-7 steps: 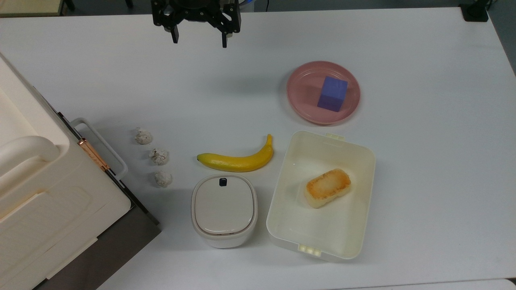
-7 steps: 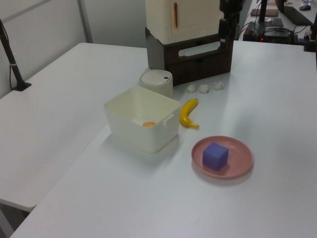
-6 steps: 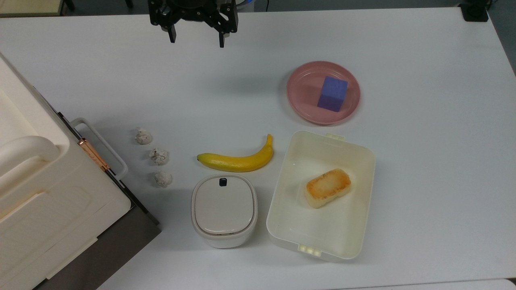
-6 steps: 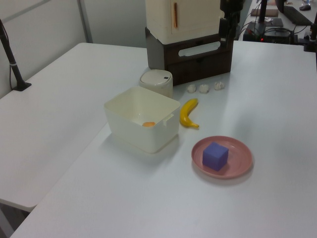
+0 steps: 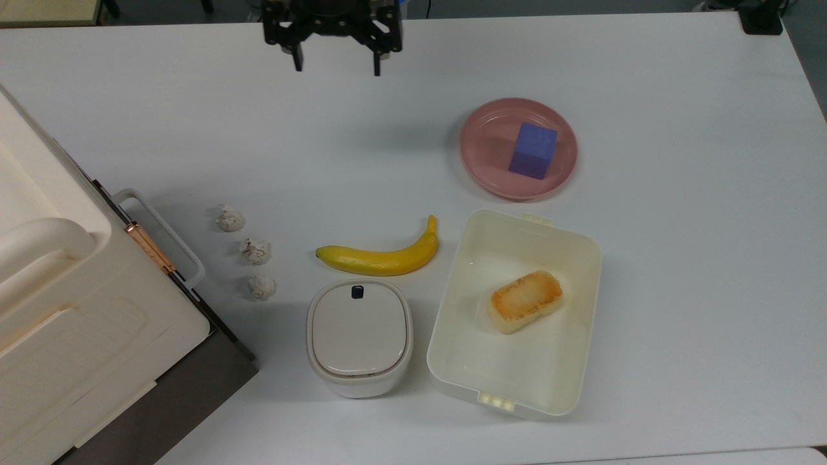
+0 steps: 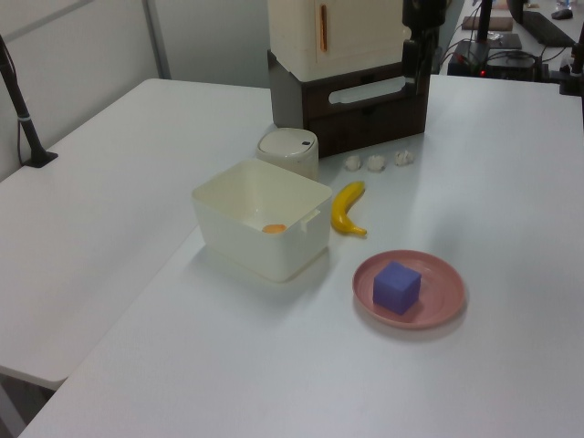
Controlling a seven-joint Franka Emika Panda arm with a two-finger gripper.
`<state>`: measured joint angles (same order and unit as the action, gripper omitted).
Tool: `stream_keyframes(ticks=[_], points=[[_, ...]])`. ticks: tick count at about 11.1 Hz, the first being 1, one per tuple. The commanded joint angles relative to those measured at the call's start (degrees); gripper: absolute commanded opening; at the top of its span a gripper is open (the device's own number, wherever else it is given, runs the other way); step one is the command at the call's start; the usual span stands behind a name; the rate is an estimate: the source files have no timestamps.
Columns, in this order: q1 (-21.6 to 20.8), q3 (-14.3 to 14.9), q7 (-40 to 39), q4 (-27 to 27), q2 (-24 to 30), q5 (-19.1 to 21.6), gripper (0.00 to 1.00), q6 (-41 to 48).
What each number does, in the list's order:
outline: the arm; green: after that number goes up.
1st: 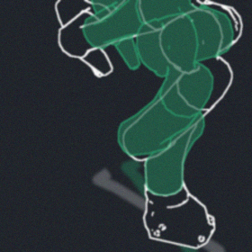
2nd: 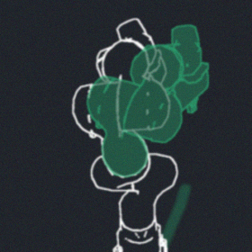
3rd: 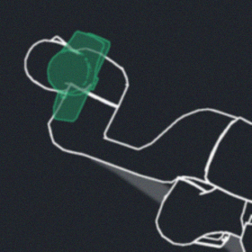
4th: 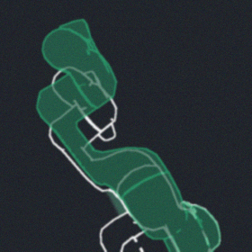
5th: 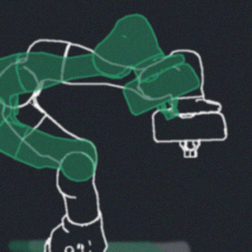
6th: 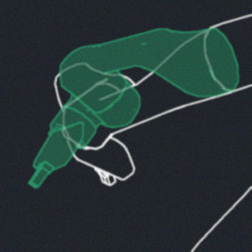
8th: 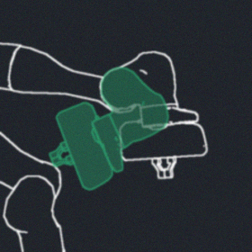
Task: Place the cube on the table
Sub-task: 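Move the open gripper over the purple cube on the pink plate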
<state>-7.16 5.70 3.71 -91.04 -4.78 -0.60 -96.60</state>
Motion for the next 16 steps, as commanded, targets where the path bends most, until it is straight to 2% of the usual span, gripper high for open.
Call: stream_keyframes(ticks=[1, 3, 5, 9, 14, 16], points=[[-3.46, -1.47, 4.54, -3.52, 0.73, 2.26, 1.0, 1.16], [-5.65, -3.23, 8.58, -5.89, 0.56, 3.76, 1.0, 0.11], [-9.78, -3.41, 13.93, -8.52, 0.56, 4.03, 1.0, -2.96], [-12.07, -9.91, 23.96, -16.35, -2.41, 3.15, 1.0, -14.73], [-16.56, -10.36, 33.97, -16.28, -11.99, -3.16, 1.0, -22.74], [-16.65, -11.49, 36.98, -16.01, -14.37, -5.37, 1.0, -25.55]])
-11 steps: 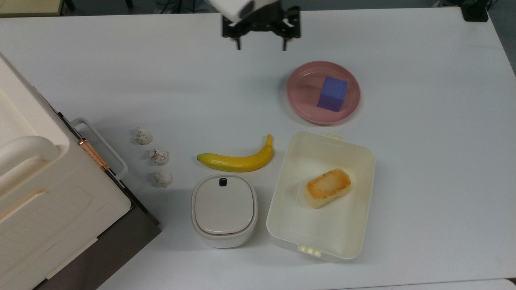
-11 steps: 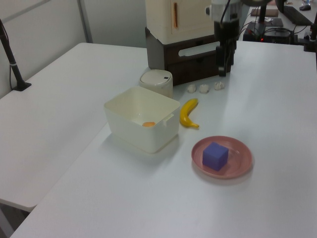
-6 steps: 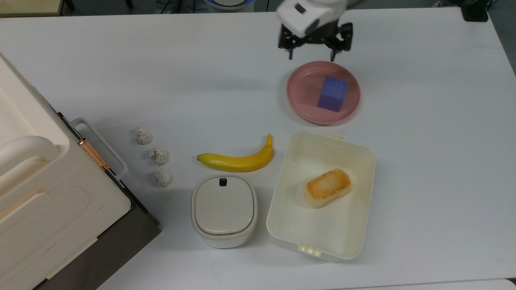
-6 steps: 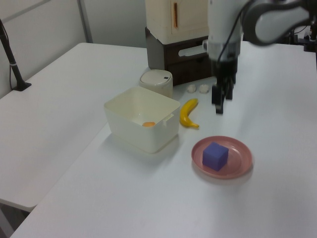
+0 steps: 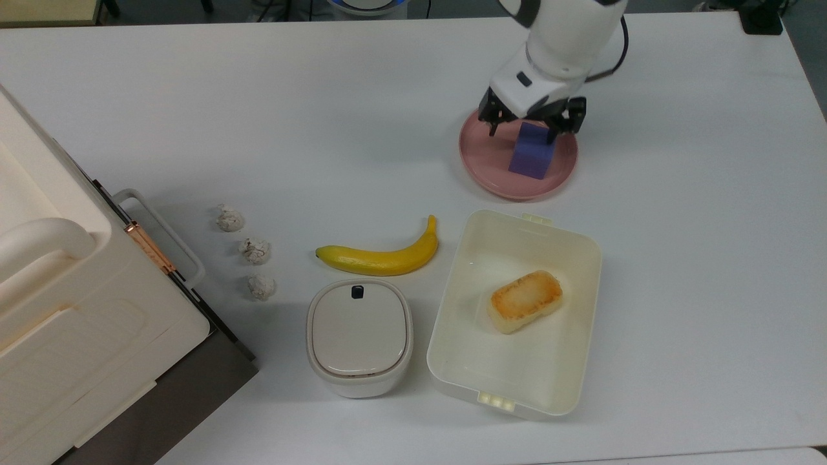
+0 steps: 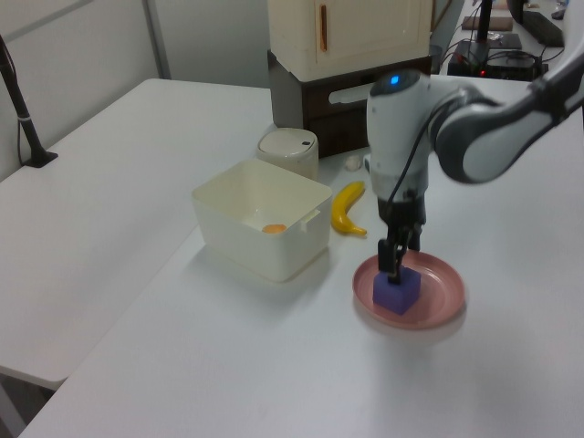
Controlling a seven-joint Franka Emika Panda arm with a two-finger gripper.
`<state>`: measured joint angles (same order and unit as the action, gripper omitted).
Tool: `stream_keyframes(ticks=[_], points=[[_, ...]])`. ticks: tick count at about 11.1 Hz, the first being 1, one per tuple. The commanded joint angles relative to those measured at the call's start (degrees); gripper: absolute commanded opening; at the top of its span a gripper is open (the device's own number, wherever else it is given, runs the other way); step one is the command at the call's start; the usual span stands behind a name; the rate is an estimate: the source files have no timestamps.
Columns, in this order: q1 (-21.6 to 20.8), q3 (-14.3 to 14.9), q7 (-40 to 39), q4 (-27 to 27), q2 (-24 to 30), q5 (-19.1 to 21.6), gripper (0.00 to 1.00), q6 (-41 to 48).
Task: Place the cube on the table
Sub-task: 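Lower the gripper around the purple cube and close it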
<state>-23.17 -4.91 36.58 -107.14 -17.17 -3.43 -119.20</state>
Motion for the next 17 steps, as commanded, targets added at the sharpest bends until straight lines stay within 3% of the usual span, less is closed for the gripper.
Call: stream_keyframes(ticks=[1, 4, 17], points=[[-0.65, -0.98, 4.9, 0.09, -2.17, -2.64, 1.0, -3.49], [-0.73, -2.29, 5.87, 0.88, -2.61, -3.25, 0.98, -3.49], [-1.17, -2.65, 5.87, 1.58, -5.77, -5.01, 1.0, -5.95]])
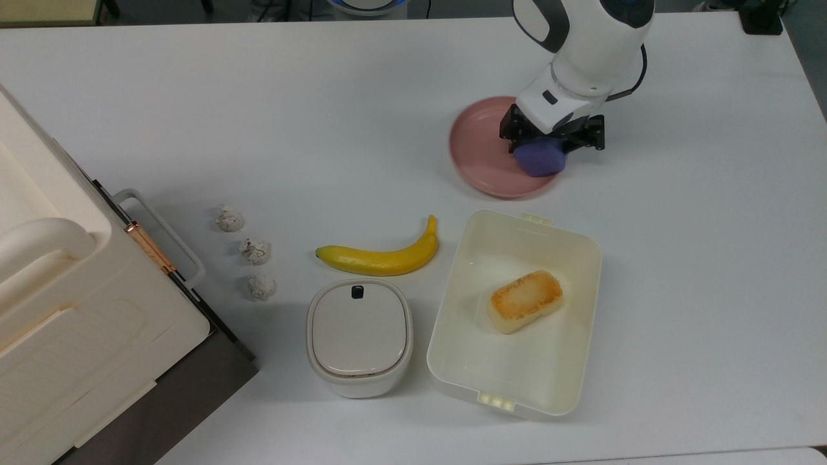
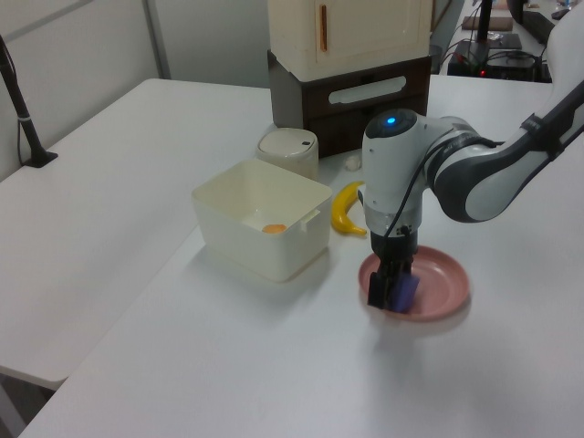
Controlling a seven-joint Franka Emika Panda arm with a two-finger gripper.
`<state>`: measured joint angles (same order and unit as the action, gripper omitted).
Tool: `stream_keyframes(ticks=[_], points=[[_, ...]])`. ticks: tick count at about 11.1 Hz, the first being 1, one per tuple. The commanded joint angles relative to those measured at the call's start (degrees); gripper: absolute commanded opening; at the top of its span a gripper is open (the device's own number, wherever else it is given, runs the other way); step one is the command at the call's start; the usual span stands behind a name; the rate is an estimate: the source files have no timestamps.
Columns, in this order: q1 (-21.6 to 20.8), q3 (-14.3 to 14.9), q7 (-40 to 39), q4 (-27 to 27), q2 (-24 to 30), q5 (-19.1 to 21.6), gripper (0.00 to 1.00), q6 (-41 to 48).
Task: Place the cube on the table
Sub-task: 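Lower the gripper around the purple cube and close it, then lift the purple cube off the plate and carry it toward the banana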
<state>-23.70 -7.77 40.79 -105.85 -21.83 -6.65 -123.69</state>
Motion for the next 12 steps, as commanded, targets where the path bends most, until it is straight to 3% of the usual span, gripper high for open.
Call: stream_keyframes(ticks=[1, 3, 4, 5, 6, 7, 9, 11, 12], points=[[-0.73, 0.21, 1.66, 0.38, -1.55, -1.79, 1.0, -1.56], [-0.73, 0.21, 1.57, 0.56, -1.64, -1.79, 0.96, -1.56], [-0.56, 0.21, 1.48, 1.34, -1.55, -1.61, 0.67, -1.47], [-0.04, 0.3, 0.87, 2.48, -1.29, -1.35, 0.24, -1.21], [0.41, 0.56, 0.26, 2.58, 0.02, -0.74, 0.11, -0.77], [1.11, 0.82, -1.49, 2.41, 1.94, -0.56, 0.09, 0.62], [3.13, 3.61, -9.98, 3.19, 5.2, 4.77, 0.09, 5.45], [3.4, 11.24, -20.79, 3.29, 5.74, 6.74, 0.14, 9.24], [3.75, 15.72, -27.37, 3.02, 5.48, 6.74, 0.23, 10.04]])
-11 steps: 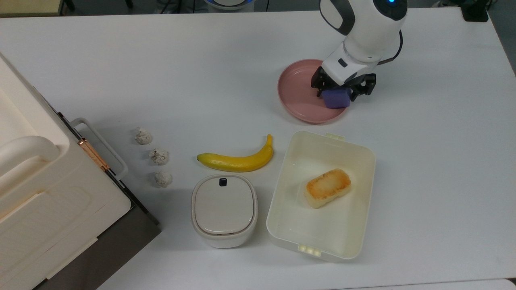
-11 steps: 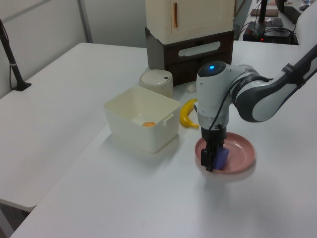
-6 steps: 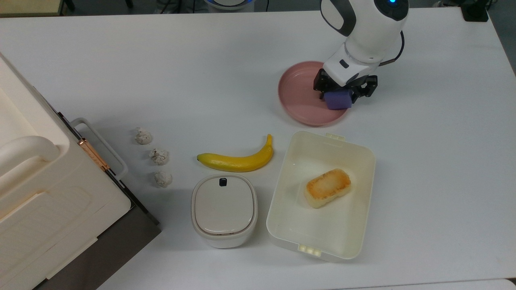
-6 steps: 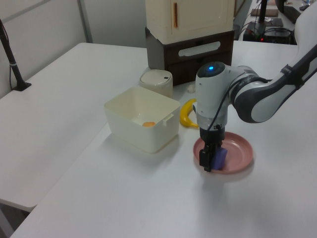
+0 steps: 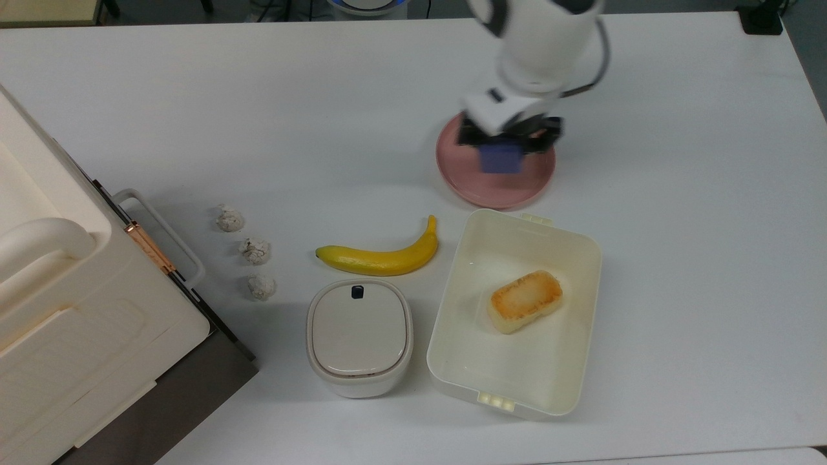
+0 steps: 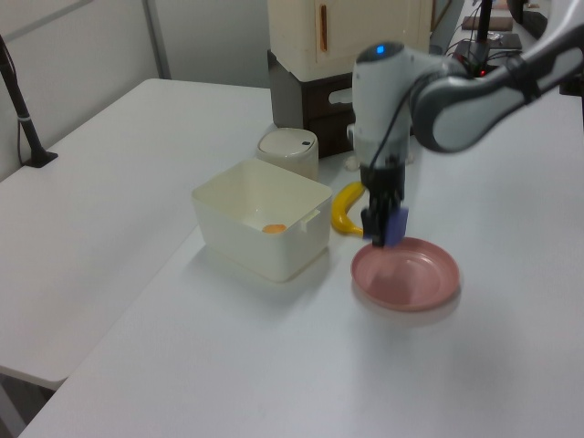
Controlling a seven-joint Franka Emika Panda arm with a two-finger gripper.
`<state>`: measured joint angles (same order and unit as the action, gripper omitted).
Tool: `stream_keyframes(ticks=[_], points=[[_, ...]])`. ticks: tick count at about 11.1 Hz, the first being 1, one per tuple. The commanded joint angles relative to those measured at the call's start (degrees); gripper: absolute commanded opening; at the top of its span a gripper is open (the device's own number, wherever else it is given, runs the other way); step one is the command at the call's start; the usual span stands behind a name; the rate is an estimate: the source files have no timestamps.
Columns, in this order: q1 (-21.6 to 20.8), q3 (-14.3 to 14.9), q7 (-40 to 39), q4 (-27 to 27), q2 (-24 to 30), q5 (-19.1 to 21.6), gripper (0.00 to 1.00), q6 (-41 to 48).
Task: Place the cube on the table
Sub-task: 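Lift the purple cube off the plate and carry it toward the banana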
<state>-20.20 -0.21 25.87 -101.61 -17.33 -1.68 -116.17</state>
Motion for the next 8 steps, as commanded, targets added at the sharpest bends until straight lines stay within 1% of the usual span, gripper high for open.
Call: stream_keyframes(ticks=[1, 2, 3, 4, 5, 6, 7, 8], points=[[1.03, 11.87, -18.51, -1.49, 0.81, 1.5, 0.35, 3.22], [2.17, 14.6, -23.1, -2.19, 0.55, 1.07, 0.48, 3.14], [2.7, 15.93, -26.01, -2.45, -0.32, -0.24, 0.57, 2.96], [3.06, 16.9, -27.0, -2.63, -1.46, -2.95, 0.67, 2.79], [3.32, 17.0, -27.1, -3.07, -2.69, -4.02, 0.81, 2.26], [3.59, 17.0, -27.1, -3.07, -2.97, -4.03, 0.95, 2.26], [3.76, 17.0, -27.1, -2.9, -2.97, -4.04, 1.0, 2.26], [3.76, 17.0, -26.66, -2.46, -2.8, -3.86, 1.0, 2.26]])
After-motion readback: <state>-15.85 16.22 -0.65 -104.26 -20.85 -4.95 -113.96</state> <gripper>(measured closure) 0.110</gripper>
